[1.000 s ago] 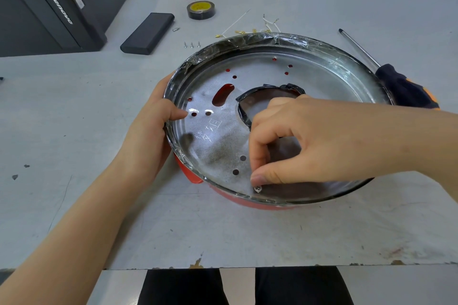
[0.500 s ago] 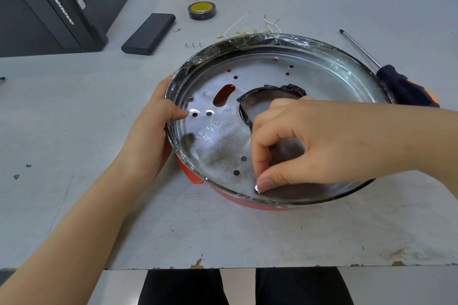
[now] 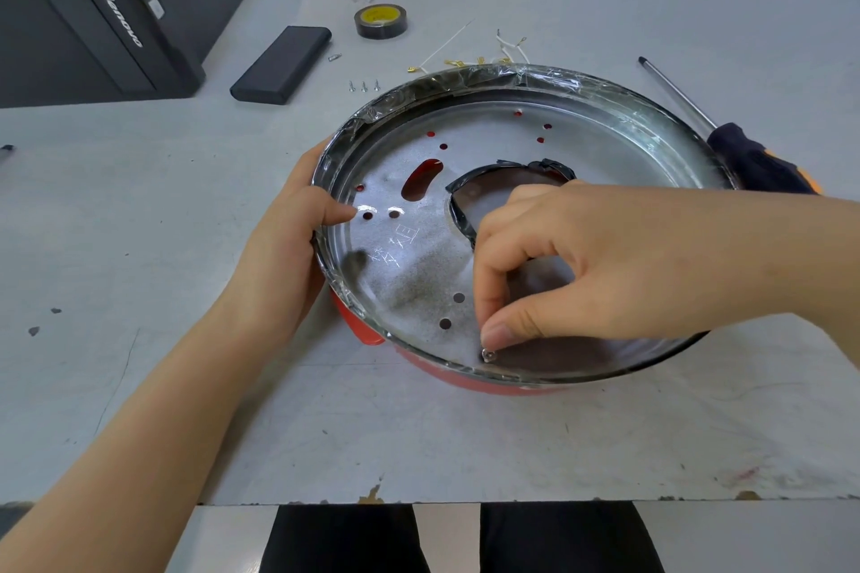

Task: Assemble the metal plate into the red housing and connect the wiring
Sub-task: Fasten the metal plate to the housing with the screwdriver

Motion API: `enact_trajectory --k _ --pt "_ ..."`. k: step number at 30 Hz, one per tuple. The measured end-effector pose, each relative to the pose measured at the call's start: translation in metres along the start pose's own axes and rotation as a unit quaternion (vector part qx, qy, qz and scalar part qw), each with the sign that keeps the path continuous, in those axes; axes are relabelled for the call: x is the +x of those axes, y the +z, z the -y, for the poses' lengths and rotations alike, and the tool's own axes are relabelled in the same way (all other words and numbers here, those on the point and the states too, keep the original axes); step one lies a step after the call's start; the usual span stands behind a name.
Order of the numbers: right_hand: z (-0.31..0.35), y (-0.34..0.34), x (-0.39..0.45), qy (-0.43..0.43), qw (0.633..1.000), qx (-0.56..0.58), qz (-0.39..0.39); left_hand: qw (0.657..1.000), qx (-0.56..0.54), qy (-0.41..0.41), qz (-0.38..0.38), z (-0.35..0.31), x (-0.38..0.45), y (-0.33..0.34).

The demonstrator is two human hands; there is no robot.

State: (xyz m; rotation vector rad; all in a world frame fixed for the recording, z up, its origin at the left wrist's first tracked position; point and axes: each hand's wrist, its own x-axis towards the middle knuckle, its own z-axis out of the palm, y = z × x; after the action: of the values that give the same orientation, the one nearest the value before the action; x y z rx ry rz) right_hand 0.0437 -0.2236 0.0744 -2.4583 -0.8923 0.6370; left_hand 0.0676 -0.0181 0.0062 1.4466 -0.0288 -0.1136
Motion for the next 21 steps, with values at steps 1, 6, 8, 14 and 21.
enact_trajectory --k 1,6,8,14,21 --pt "0.0 0.0 0.001 0.001 1.0 -0.001 -0.005 1.0 0.0 0.0 0.001 0.0 0.0 0.0" --pt "0.001 0.003 0.004 0.003 1.0 -0.023 -0.019 1.0 -0.004 -0.001 -0.003 -0.002 0.001 0.001" --pt "0.0 0.003 0.004 0.001 0.999 -0.024 -0.026 1.0 -0.003 0.0 0.002 -0.001 0.001 0.001" --pt "-0.003 0.001 -0.001 0.007 1.0 -0.003 -0.029 1.0 -0.012 -0.001 -0.005 0.001 0.004 -0.002" --pt "-0.004 -0.012 -0.015 0.005 0.979 0.076 -0.187 0.998 -0.043 0.016 0.035 0.004 0.009 -0.006"
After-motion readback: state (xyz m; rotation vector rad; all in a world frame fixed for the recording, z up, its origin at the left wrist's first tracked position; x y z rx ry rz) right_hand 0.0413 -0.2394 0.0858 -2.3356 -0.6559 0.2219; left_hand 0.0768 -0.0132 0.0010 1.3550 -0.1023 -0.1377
